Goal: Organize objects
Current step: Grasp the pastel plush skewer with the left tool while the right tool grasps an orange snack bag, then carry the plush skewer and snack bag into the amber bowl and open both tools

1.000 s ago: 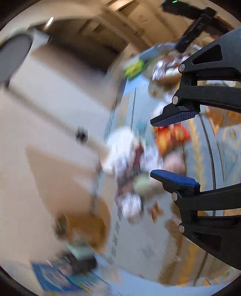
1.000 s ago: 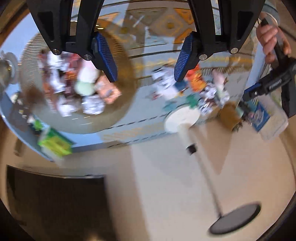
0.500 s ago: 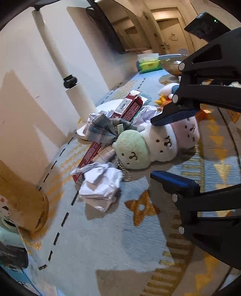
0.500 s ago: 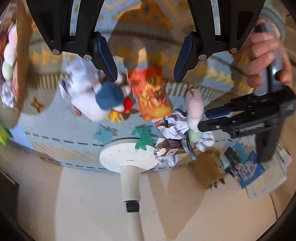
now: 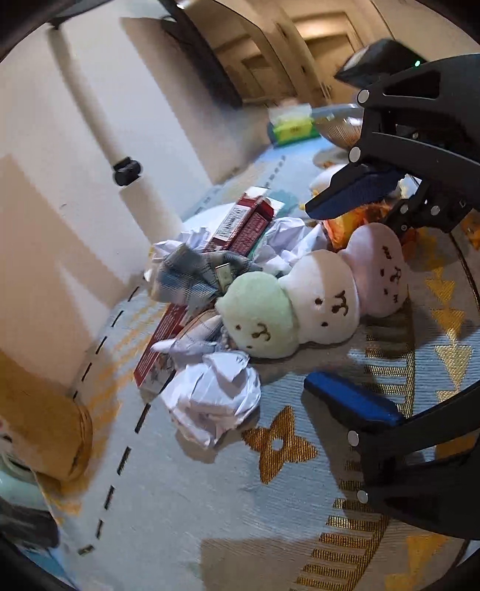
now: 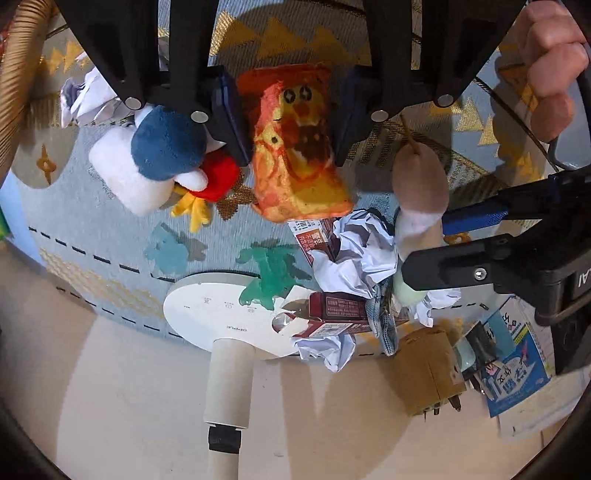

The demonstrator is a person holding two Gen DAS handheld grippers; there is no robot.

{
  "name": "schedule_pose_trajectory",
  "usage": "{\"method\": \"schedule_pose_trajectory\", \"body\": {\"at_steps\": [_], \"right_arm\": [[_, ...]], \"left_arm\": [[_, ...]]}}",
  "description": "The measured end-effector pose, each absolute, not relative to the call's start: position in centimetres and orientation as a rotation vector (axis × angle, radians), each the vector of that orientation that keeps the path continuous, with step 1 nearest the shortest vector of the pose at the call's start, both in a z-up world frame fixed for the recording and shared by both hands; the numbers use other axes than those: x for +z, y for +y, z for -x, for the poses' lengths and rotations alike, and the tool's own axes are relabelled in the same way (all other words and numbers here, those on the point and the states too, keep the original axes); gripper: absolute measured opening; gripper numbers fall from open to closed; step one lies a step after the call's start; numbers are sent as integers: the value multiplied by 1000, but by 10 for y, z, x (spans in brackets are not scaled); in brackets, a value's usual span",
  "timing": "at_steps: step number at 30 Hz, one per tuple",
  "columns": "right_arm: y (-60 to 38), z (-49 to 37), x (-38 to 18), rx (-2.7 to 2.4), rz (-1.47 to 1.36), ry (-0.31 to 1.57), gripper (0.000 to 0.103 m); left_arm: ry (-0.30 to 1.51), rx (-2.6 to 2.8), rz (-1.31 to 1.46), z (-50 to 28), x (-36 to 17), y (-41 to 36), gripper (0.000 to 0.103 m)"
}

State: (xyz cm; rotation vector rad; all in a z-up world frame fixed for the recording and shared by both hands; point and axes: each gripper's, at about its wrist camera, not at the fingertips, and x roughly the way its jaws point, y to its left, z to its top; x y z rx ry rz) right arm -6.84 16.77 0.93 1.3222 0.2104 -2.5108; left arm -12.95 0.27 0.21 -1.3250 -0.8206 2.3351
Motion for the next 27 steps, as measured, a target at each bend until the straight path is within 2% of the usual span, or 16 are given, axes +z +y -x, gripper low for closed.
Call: {"method": "schedule_pose_trajectory", "body": {"at_steps": [2,3,4,5,6,12,17,21,25,27], "right_arm": [[168,66,12,-2513,-1310,216,34],[169,64,14,-2512,-1307,202,33],[172,62,16,-2496,-1306,169,32],[173,60,17,-2479,-1306,139,32],[175,57,20,-2468,-1302,110,32],[196,13,42,-2463,-1277,-2,32],[212,-36,58,-2474,-1303,-44,32],[222,-65,54,-2501,-1424,12,32],[231,-75,34,-2571,-1519,95,32],[236,-73,22,-2563,-1574,76,33]], "left_arm": [[-788,2351,1327,129,3,6,81],[-761,2358,1336,128,4,7,66],[-730,2354,1353,128,3,9,57],[-717,2351,1351,127,3,9,54],[-715,2335,1336,125,4,9,46],[-559,2330,1308,93,20,12,43],[-327,2318,1290,37,46,18,43],[-57,2330,1401,6,48,30,43],[1,2322,1404,-2,36,43,44],[-9,2316,1407,3,27,47,45]]}}
